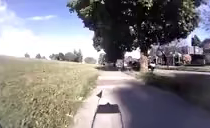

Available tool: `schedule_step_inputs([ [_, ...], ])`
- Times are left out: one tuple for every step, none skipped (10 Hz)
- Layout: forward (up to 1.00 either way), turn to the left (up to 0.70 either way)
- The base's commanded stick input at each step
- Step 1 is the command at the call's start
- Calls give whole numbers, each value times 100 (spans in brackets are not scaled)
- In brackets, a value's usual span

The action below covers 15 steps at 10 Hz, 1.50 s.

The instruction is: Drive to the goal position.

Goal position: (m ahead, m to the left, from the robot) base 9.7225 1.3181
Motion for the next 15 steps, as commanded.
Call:
schedule_step_inputs([
  [100, 0],
  [100, 0],
  [100, 0],
  [100, 0],
  [100, 0],
  [100, 0],
  [100, 0],
  [100, 0],
  [100, 0],
  [100, 0],
  [100, 0],
  [100, 0],
  [100, 0],
  [100, 0],
  [100, -8],
])
